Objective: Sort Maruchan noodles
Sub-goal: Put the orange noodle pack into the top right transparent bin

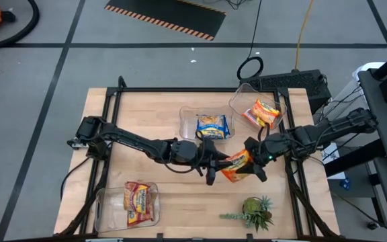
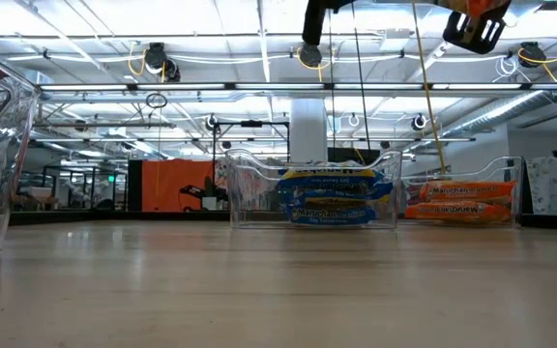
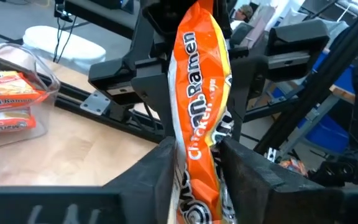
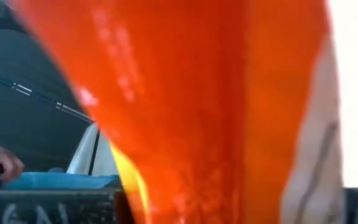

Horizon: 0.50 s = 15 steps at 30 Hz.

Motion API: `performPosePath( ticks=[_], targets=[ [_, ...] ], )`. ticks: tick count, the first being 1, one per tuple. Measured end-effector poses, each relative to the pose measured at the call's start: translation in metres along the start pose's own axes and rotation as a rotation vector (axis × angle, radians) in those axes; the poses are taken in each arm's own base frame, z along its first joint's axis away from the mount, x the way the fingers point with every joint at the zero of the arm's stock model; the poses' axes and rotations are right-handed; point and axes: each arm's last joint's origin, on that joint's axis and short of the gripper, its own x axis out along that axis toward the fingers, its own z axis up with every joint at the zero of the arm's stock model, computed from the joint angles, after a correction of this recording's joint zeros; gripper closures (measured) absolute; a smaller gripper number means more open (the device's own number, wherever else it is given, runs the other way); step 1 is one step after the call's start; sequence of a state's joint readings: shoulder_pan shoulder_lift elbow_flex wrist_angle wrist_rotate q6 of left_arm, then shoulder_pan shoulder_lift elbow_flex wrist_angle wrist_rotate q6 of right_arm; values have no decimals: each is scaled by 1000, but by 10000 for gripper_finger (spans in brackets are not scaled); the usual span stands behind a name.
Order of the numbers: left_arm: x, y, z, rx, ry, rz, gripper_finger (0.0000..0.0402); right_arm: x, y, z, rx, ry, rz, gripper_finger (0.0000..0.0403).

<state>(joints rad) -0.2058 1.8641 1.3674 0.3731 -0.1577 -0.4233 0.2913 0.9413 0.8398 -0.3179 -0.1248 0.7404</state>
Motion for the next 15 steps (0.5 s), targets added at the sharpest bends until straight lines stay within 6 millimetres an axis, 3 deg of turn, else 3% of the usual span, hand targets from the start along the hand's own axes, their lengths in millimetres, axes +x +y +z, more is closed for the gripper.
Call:
performPosePath(
  ticks=[9,15],
  targets=[
    [0,1,3,-37,-52,43,147,0,0,0,23,-4,-4,272],
    [-4,2,17,-36,-127,68,118,0,-1,1,58,-31,-32,273]
  ],
)
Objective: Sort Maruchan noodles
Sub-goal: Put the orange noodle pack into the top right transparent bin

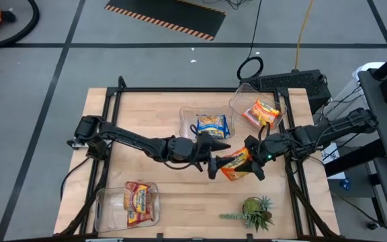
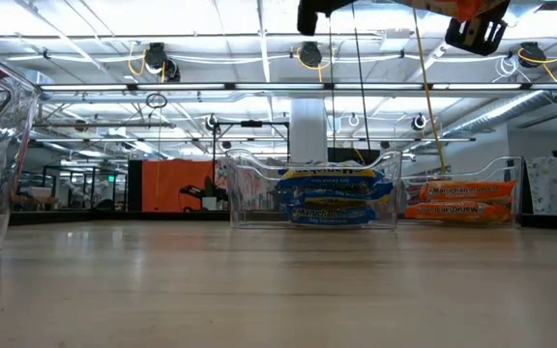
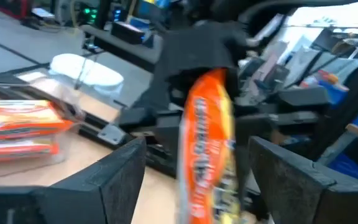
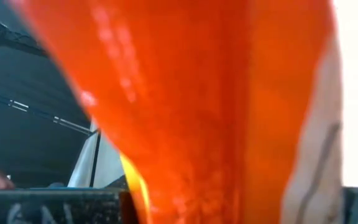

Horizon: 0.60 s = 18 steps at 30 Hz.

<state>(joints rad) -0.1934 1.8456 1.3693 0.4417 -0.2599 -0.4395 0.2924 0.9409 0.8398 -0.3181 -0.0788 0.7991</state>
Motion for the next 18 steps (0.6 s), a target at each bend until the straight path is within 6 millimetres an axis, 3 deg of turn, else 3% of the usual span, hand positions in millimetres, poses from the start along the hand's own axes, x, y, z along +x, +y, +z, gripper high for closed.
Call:
performPosePath(
  ticks=[8,18],
  targets=[
    [-14,13,33,21,-10,60,117,0,-1,1,10,-29,-29,274],
    [-51,32,78,134,72,168,117,-1,-6,6,132,-169,-143,274]
  ],
)
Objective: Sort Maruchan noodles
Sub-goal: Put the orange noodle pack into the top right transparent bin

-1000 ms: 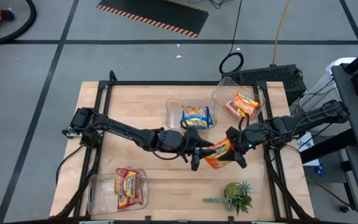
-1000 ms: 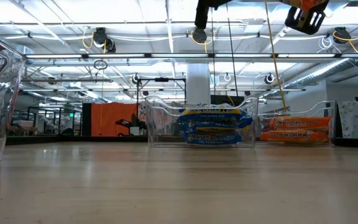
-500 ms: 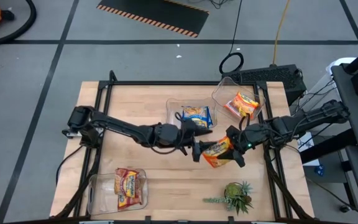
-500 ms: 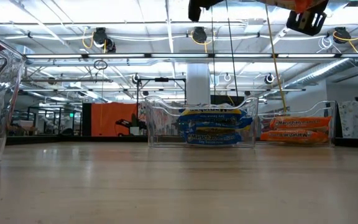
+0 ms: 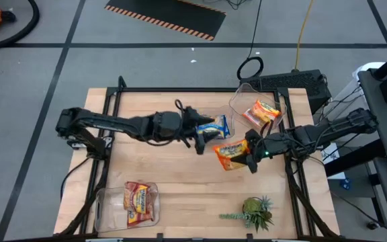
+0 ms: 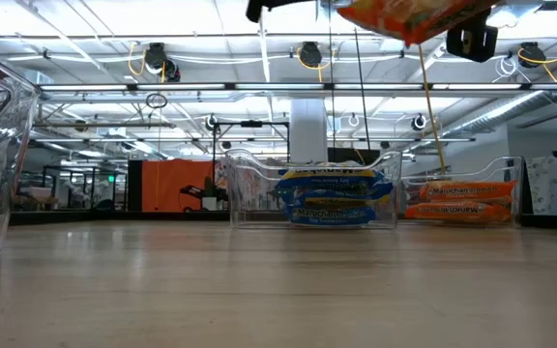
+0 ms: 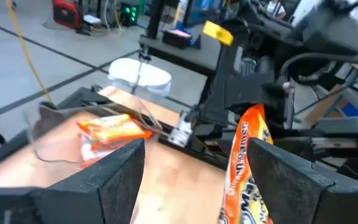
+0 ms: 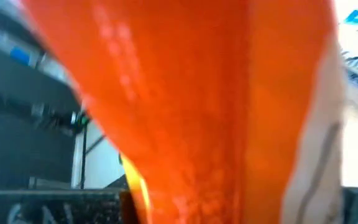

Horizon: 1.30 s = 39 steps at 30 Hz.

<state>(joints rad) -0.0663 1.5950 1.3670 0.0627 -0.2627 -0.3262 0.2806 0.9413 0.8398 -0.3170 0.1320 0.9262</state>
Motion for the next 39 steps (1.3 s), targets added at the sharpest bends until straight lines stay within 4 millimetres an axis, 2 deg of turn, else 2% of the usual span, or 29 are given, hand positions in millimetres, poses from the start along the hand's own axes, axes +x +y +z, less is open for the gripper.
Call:
performPosePath(
  ticks=[9,16,20,28,31,39],
  targets=[
    [-24,23,22,19,50,15,117,0,-10,14,215,-224,-137,274],
    [-29,45,29,89,82,68,117,-2,-23,29,301,-401,-246,269],
    [-26,62,33,107,110,14,117,-2,-28,35,345,-431,-254,270],
    [-30,82,45,93,89,-53,117,-3,-32,44,360,-475,-255,269],
    [-31,84,50,91,51,-51,117,-6,-37,49,326,-478,-266,269],
    [-30,85,46,14,88,-37,117,-25,-54,68,259,-506,-282,269]
  ],
)
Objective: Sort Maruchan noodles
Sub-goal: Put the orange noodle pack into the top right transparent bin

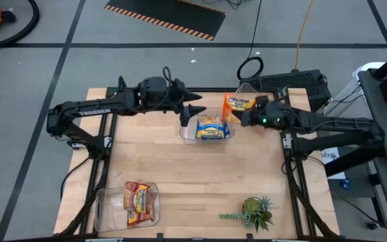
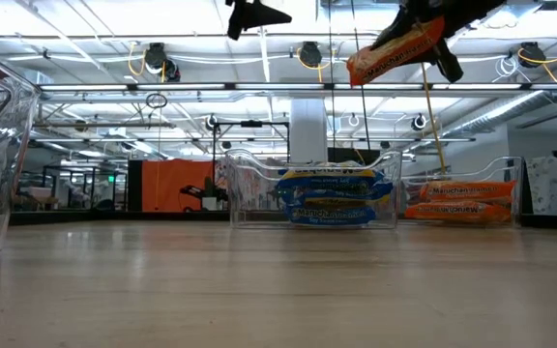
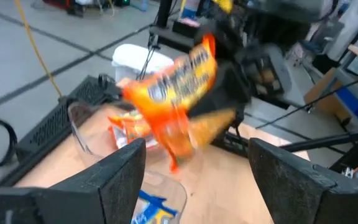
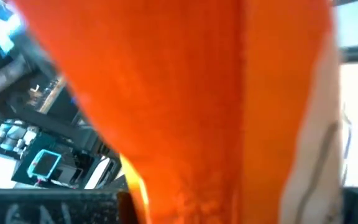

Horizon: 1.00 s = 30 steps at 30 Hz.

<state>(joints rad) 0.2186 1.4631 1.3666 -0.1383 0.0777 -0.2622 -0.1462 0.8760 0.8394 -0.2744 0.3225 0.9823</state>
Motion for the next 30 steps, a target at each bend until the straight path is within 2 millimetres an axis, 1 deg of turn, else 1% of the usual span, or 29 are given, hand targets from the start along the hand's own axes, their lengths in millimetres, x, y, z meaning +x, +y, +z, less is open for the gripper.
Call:
performPosePath(
  ticks=[3,7,11,15,19,23,26,30],
  targets=[
    [1,-3,-3,-6,19,12,117,-5,-8,14,-2,-20,3,269],
    [1,-11,-7,-1,24,46,117,-15,-25,27,16,-64,-100,269],
    [2,-18,-9,-24,17,64,117,-25,-42,33,39,-77,-207,269],
    [2,-24,-11,-60,16,65,117,-31,-53,36,40,-54,-263,268],
    [2,-27,-12,-81,11,107,117,-24,-65,33,58,-12,-261,268],
    [1,-26,-12,-81,3,137,117,-12,-83,24,149,-2,-239,268],
    [1,-26,-12,-82,4,138,117,-5,-96,20,214,-33,-245,268],
    [1,-26,-12,-85,4,137,117,-1,-106,19,222,-80,-240,268]
  ],
)
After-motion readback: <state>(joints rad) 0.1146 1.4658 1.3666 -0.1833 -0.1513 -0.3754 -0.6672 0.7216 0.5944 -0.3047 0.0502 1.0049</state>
